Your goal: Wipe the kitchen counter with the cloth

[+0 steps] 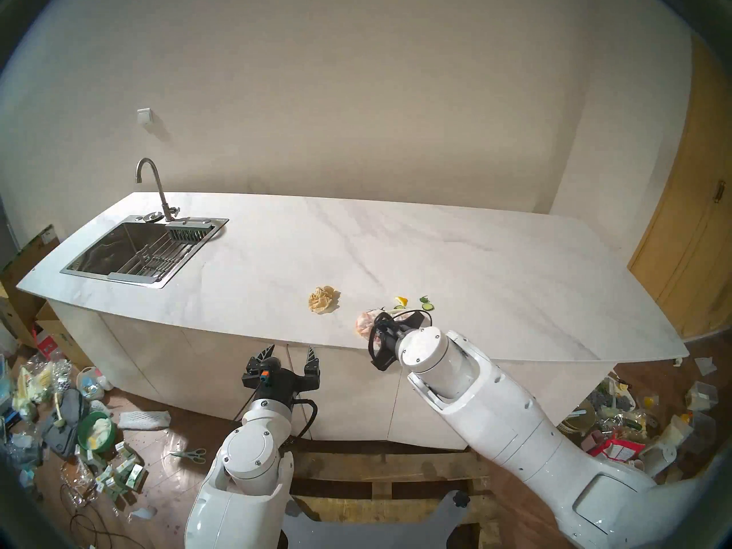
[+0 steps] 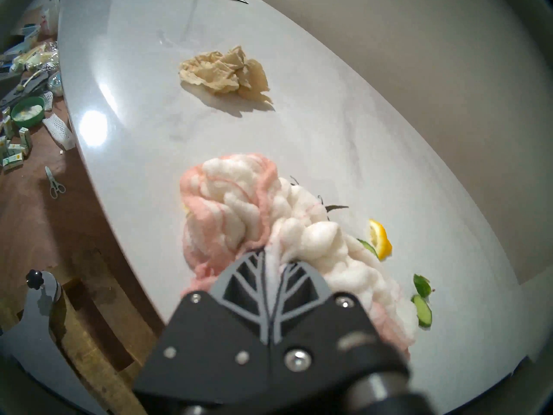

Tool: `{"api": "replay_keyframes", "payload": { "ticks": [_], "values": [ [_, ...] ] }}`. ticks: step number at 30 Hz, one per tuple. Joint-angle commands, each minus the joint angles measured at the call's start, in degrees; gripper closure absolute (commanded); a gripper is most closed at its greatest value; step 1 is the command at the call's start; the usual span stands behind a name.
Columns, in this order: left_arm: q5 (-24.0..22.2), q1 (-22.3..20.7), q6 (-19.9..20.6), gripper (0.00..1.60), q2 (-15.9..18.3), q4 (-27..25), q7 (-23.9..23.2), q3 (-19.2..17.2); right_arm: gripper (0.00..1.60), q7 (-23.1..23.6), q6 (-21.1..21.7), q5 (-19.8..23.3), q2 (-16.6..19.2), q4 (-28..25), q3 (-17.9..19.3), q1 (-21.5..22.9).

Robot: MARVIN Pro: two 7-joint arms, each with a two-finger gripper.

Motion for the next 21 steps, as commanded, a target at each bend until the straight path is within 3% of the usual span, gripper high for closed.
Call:
{"api": "replay_keyframes", "payload": {
  "ticks": [1, 11, 12, 13, 14, 15, 18, 21],
  "values": [
    [0.0, -0.5, -0.4, 0.00, 0.0, -1.4, -0.2, 0.1, 1.60, -1.5, 0.3, 3.0, -6.6, 4.1, -5.8, 3.7],
    [0.0, -0.5, -0.4, 0.00, 0.0, -1.3, -0.2, 0.1, 1.60, -4.0, -0.5, 5.2, -11.0, 9.0, -10.3, 10.3],
    [0.0, -0.5, -0.4, 0.00, 0.0, -1.4, -0.2, 0.1, 1.60, -4.6, -0.3, 5.4, -12.6, 10.8, -9.6, 10.9],
    [-0.1, -0.4, -0.4, 0.00, 0.0, -1.5, -0.2, 0.1, 1.60, -4.6, -0.6, 6.5, -11.5, 10.9, -10.0, 11.8],
    [-0.1, -0.4, -0.4, 0.00, 0.0, -1.5, -0.2, 0.1, 1.60, -5.5, -0.3, 6.4, -13.5, 13.1, -8.7, 12.3],
    [-0.1, -0.4, -0.4, 0.00, 0.1, -1.6, -0.3, 0.1, 1.60, -5.8, -0.6, 7.1, -12.8, 13.5, -8.9, 13.0],
    [-0.1, -0.2, -0.4, 0.00, 0.1, -1.8, -0.3, 0.2, 1.60, -7.5, -0.5, 6.3, -14.8, 17.0, -5.4, 13.0],
    [-0.2, -0.2, -0.4, 0.00, 0.1, -1.9, -0.4, 0.2, 1.60, -8.2, -0.8, 7.1, -13.1, 16.5, -3.5, 12.6]
  ]
}}
